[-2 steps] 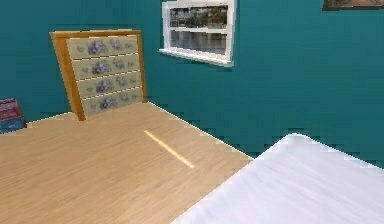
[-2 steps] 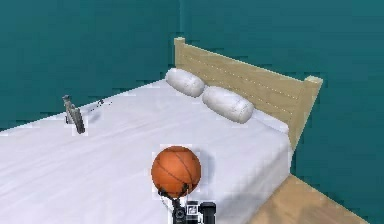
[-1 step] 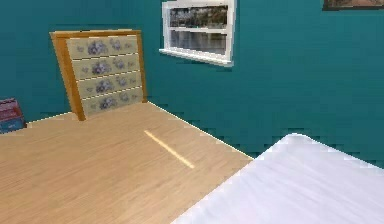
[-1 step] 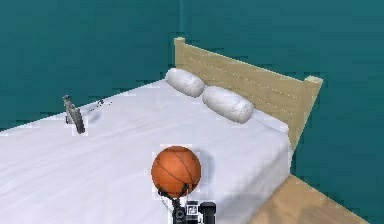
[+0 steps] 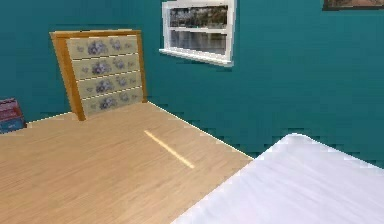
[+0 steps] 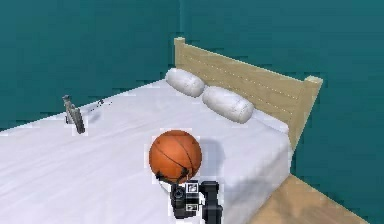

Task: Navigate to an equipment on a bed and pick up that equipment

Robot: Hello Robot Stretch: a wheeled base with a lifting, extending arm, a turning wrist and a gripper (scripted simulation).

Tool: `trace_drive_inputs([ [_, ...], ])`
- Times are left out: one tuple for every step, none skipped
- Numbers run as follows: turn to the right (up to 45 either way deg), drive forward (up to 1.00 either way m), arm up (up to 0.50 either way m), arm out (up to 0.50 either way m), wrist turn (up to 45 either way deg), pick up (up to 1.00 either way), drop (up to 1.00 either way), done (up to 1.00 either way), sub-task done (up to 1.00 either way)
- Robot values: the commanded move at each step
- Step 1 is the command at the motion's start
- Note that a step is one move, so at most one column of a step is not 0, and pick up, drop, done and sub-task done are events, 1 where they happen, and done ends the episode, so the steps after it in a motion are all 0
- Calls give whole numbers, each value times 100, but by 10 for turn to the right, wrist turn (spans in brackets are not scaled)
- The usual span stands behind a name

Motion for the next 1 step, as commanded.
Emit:
trace_drive_inputs([
  [0,0,0,0,0,0,0,100,0],
])
